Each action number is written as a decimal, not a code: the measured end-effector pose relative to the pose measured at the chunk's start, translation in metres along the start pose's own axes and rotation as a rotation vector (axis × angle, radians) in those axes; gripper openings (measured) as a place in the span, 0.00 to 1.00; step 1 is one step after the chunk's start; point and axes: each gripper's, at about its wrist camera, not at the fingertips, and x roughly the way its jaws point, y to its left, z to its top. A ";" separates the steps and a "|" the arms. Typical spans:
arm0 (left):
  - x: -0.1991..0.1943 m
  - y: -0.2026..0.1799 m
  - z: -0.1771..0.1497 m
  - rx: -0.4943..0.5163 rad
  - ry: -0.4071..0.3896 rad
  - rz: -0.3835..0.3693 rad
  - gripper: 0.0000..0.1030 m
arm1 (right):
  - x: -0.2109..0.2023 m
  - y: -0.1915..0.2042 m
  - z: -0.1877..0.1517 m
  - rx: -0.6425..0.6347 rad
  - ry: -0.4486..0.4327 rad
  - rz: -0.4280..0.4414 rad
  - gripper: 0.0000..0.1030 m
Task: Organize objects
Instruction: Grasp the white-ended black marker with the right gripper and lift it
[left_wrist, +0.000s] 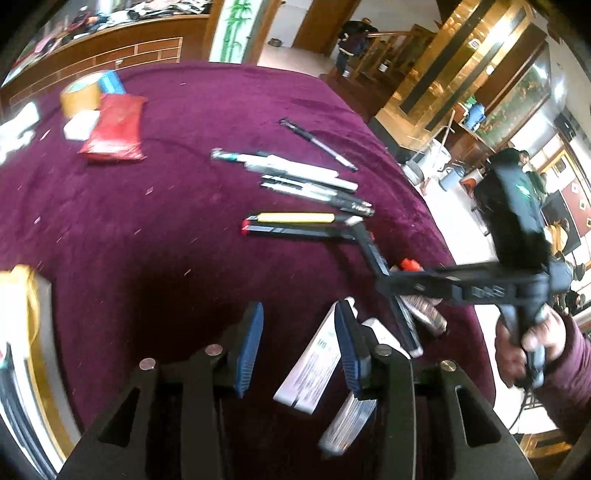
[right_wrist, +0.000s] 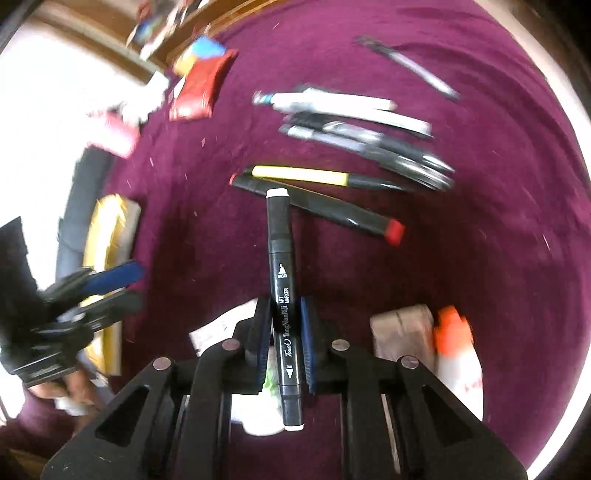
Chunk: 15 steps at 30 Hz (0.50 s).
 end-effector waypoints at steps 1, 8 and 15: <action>0.005 -0.003 0.004 0.008 0.004 -0.002 0.33 | -0.013 -0.009 -0.006 0.040 -0.028 0.029 0.12; 0.054 -0.050 0.039 0.407 0.017 0.192 0.33 | -0.042 -0.038 -0.050 0.191 -0.110 0.122 0.13; 0.116 -0.071 0.064 0.553 0.175 0.180 0.37 | -0.051 -0.065 -0.083 0.306 -0.140 0.165 0.13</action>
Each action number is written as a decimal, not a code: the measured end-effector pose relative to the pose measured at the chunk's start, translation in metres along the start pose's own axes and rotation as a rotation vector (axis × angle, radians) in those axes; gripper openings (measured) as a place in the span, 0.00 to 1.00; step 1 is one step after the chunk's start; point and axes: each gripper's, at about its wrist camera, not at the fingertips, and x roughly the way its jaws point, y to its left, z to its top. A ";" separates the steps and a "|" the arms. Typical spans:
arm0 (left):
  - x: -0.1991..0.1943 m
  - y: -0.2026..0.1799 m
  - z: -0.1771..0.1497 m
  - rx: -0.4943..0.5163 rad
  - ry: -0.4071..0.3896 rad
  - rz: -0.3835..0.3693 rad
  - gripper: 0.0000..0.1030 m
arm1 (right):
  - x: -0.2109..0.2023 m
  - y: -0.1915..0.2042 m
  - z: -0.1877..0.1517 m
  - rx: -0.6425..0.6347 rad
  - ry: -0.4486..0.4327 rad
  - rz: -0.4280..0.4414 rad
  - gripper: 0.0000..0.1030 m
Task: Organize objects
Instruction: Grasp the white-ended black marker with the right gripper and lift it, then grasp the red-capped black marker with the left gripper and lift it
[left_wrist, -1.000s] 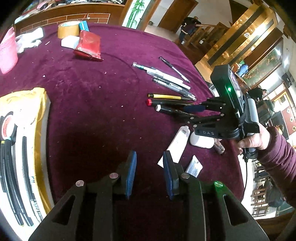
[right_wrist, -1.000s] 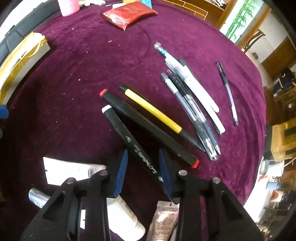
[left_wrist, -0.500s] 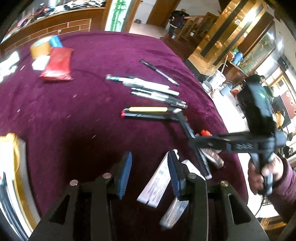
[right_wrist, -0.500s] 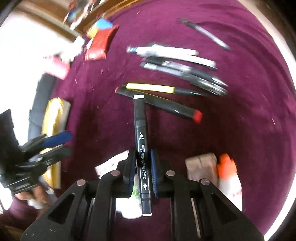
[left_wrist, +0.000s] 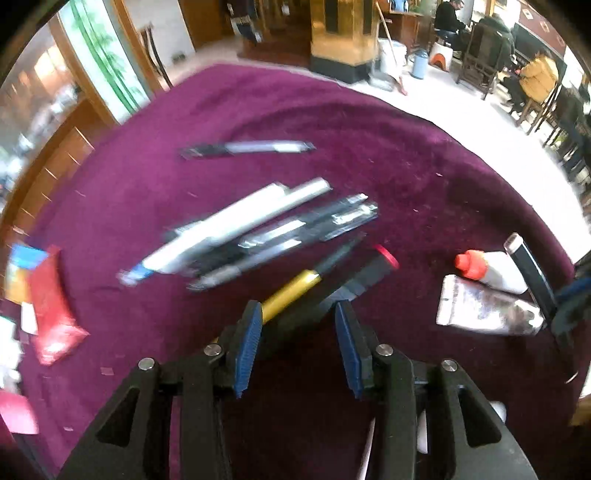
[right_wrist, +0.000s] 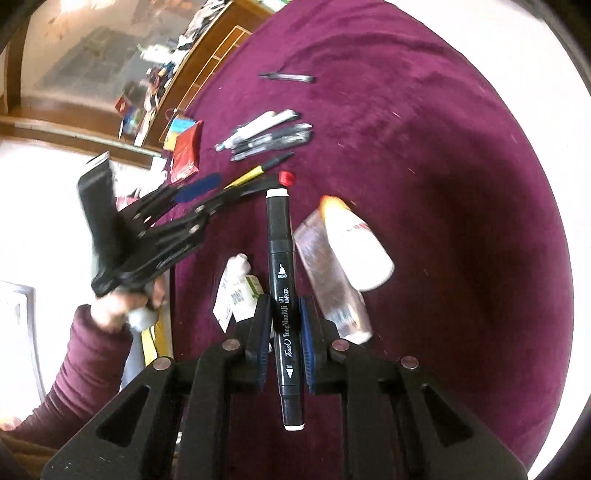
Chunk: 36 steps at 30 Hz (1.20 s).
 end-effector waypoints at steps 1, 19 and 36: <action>0.004 -0.003 -0.001 -0.005 0.030 -0.039 0.37 | -0.002 -0.003 -0.001 0.009 -0.005 0.004 0.13; -0.010 -0.029 -0.017 0.011 0.030 -0.046 0.37 | 0.015 -0.007 -0.005 0.004 0.016 0.022 0.13; -0.019 -0.014 -0.054 -0.027 0.002 0.189 0.14 | 0.049 0.036 -0.034 -0.232 0.025 -0.334 0.13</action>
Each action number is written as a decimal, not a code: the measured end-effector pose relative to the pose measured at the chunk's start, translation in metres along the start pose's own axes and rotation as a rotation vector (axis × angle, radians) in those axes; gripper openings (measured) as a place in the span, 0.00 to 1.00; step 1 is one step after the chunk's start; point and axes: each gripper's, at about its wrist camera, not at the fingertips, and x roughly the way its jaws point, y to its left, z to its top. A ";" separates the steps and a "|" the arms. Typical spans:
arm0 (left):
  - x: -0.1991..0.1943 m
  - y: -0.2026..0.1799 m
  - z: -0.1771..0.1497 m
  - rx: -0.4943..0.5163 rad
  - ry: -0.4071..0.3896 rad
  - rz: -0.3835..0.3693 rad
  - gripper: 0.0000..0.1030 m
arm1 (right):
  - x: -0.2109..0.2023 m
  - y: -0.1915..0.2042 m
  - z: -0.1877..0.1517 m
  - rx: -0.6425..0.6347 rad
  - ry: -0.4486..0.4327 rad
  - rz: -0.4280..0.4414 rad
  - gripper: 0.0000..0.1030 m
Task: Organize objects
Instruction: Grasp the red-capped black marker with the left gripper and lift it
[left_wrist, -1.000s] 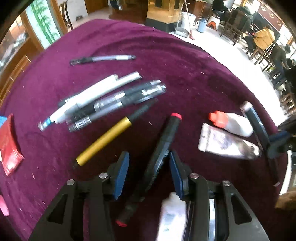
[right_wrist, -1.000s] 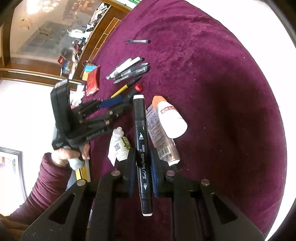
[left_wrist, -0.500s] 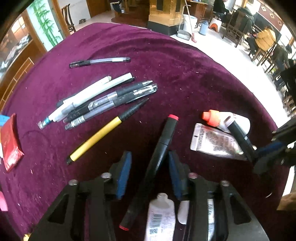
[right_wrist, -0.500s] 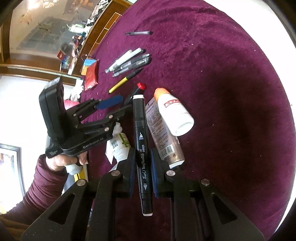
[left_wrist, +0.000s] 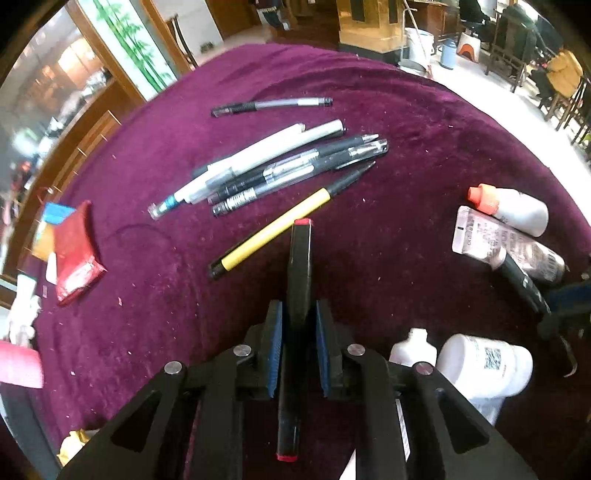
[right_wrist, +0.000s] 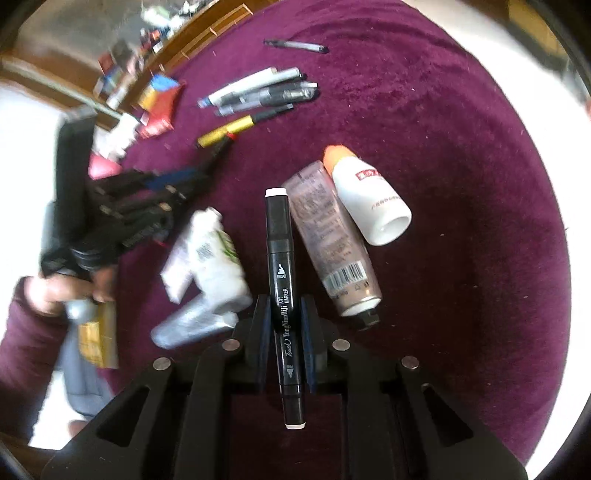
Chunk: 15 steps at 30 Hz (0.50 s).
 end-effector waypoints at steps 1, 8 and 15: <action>-0.001 -0.002 -0.001 -0.004 -0.018 0.017 0.14 | 0.001 0.010 -0.002 -0.045 -0.013 -0.059 0.13; -0.003 0.021 -0.013 -0.168 -0.030 -0.106 0.11 | 0.016 0.049 -0.006 -0.212 -0.071 -0.314 0.14; -0.053 0.056 -0.060 -0.352 -0.111 -0.236 0.11 | -0.018 0.021 -0.009 -0.004 -0.102 -0.027 0.12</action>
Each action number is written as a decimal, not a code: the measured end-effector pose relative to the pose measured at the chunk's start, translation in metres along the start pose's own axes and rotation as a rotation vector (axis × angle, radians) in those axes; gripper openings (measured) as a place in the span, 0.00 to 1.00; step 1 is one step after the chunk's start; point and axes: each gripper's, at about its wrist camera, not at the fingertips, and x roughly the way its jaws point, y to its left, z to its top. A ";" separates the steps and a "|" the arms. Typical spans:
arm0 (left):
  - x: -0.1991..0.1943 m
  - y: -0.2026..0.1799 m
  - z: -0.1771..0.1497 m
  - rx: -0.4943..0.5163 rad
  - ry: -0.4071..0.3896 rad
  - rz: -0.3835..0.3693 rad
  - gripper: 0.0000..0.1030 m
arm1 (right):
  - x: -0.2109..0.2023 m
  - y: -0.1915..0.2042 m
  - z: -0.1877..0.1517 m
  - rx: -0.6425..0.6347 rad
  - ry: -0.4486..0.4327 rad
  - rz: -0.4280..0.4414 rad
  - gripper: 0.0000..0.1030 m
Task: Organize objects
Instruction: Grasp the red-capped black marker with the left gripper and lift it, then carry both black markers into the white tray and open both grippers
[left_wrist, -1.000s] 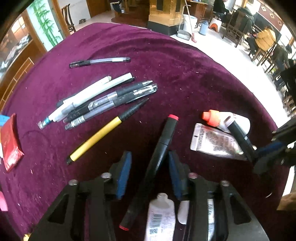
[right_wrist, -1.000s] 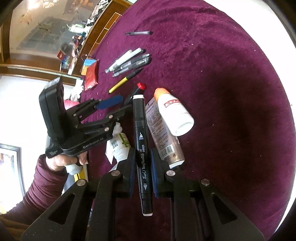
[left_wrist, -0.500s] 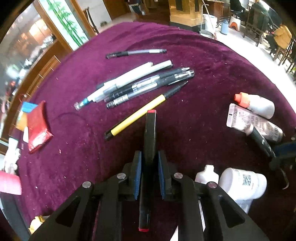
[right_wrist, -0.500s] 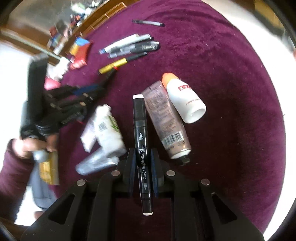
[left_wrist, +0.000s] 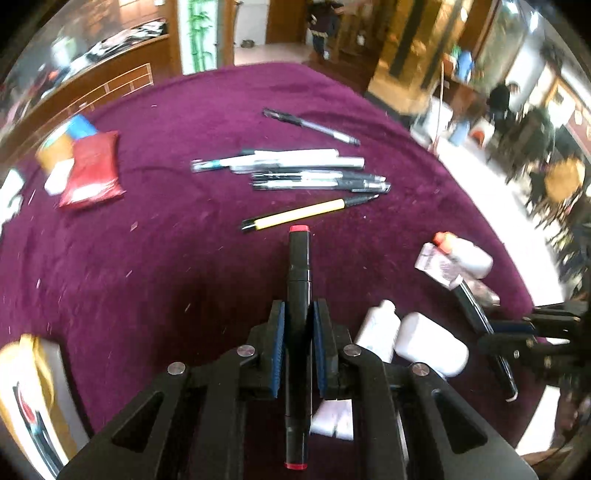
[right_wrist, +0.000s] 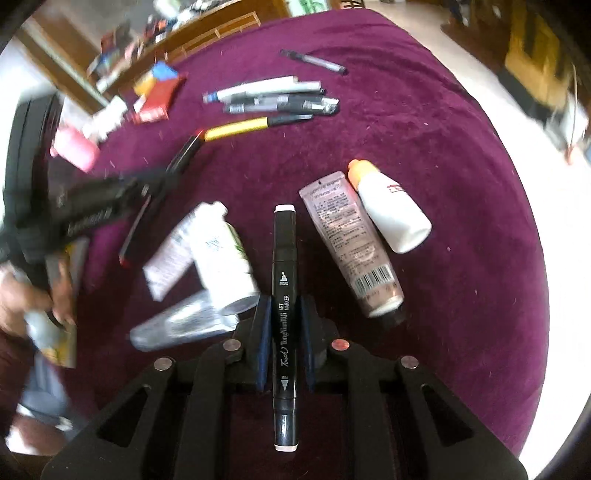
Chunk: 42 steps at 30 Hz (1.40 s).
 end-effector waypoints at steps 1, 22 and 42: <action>-0.011 0.005 -0.005 -0.022 -0.018 -0.018 0.11 | -0.009 0.000 -0.001 0.027 -0.011 0.041 0.12; -0.184 0.179 -0.186 -0.521 -0.160 0.125 0.11 | 0.034 0.235 -0.012 -0.089 0.146 0.457 0.12; -0.118 0.260 -0.191 -0.531 0.021 0.198 0.11 | 0.154 0.352 -0.005 0.045 0.290 0.420 0.13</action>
